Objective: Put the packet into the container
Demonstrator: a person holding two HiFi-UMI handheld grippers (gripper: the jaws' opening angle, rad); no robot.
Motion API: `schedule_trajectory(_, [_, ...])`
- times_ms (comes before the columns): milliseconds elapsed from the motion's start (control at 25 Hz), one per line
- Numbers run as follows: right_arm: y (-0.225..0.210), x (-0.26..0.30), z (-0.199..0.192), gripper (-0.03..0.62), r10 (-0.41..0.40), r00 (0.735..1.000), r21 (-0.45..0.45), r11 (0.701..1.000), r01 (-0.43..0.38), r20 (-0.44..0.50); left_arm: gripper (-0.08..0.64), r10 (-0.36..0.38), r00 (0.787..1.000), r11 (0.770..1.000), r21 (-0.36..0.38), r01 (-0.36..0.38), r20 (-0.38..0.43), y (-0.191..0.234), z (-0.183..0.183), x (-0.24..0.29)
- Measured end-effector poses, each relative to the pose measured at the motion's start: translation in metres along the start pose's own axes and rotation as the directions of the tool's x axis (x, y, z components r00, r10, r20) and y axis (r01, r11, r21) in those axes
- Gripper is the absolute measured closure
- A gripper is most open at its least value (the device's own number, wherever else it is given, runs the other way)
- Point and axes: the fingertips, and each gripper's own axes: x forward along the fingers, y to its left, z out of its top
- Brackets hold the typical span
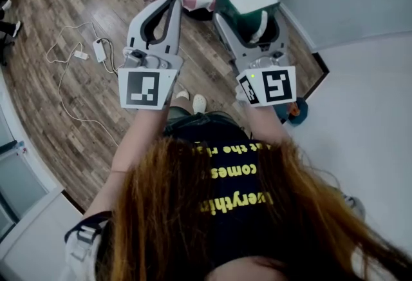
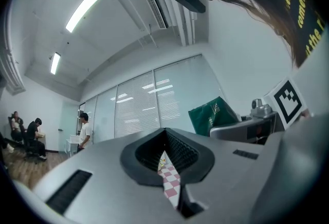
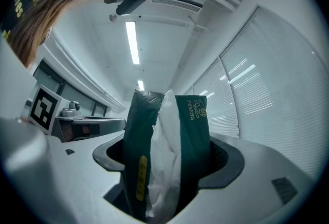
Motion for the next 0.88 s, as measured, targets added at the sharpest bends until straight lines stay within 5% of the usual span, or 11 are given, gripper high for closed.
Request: schedule_trajectory(880, [-0.027,0.104,-0.027,0.207,-0.032,0.999,-0.017,0.999,0.032,0.001,0.558,-0.021,0.999,1.000,-0.011,0.021,0.029,0.083,-0.032,0.079])
